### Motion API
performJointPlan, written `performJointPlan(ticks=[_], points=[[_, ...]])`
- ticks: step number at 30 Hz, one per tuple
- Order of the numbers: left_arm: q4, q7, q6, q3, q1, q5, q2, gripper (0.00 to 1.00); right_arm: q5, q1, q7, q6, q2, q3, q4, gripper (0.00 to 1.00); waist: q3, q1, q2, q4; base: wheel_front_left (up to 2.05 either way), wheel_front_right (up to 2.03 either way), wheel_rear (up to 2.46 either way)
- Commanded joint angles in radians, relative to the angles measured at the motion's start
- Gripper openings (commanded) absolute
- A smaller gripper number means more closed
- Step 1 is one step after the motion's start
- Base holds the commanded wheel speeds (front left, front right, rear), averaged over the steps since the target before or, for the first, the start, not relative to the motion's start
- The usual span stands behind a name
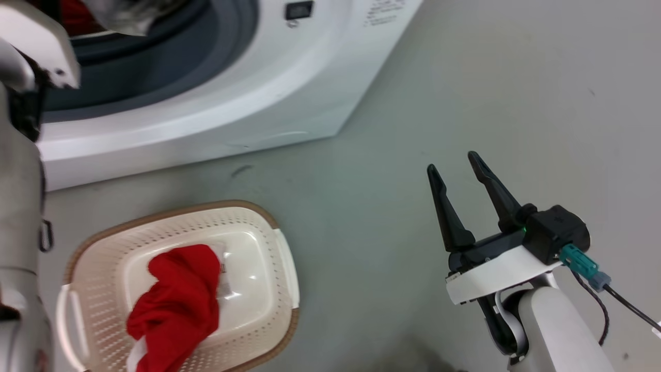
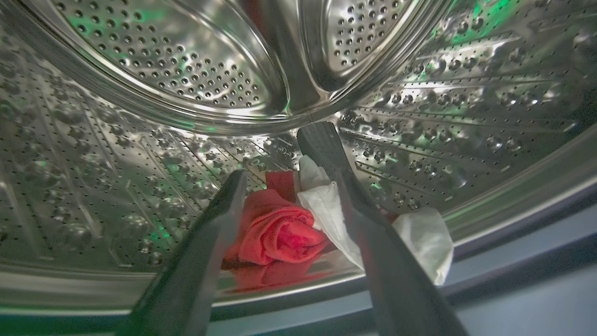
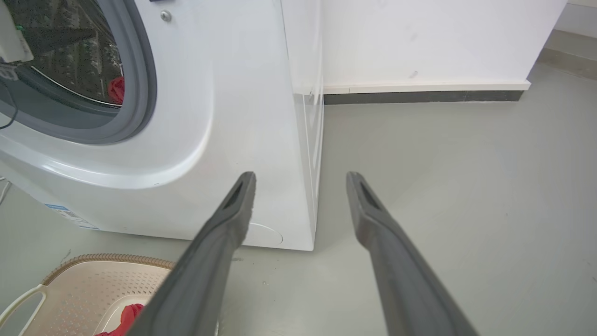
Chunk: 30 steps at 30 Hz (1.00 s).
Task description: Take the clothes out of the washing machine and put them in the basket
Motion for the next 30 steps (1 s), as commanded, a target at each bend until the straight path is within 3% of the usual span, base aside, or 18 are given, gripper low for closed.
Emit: performJointPlan(ticks=[1,12,21,22,23,27,30], points=[[0.028,0.028,-0.003,-0.010,-0.042,0.011,0.020,1.00,0.012,-0.026,-0.010,-0.001,0.002,0.012,0.009,1.00,0.057,-0.0001,0.0000,-0.058,0.00,0.00,0.00],[0.214,0.359,-0.017,-0.071,-0.266,0.034,0.113,1.00,0.055,-0.073,-0.022,-0.001,0.002,0.054,0.028,1.00,0.144,-0.0001,0.0000,-0.134,0.00,0.00,0.00],[0.296,0.615,-0.020,-0.094,-0.348,0.019,0.146,1.00,0.072,-0.065,-0.022,-0.001,0.002,0.075,0.011,1.00,0.161,-0.0001,0.0000,-0.164,0.00,0.00,0.00],[0.302,0.640,-0.020,-0.092,-0.352,0.013,0.143,0.36,0.072,-0.065,-0.022,-0.001,0.002,0.075,0.011,1.00,0.161,-0.0001,0.0000,-0.165,0.00,0.00,0.00],[0.300,0.650,-0.019,-0.091,-0.352,0.012,0.144,0.00,0.072,-0.065,-0.022,-0.001,0.002,0.075,0.011,1.00,0.161,-0.0001,0.0000,-0.166,0.00,0.00,0.00],[0.283,0.670,0.001,-0.088,-0.350,0.002,0.146,0.00,0.076,-0.067,-0.022,-0.001,0.002,0.074,0.010,1.00,0.159,-0.0001,0.0000,-0.170,0.00,0.00,0.00],[0.241,0.608,0.018,-0.089,-0.334,-0.001,0.140,0.00,0.077,-0.069,-0.022,-0.001,0.002,0.073,0.013,1.00,0.148,-0.0001,0.0000,-0.169,0.00,0.00,0.00]])
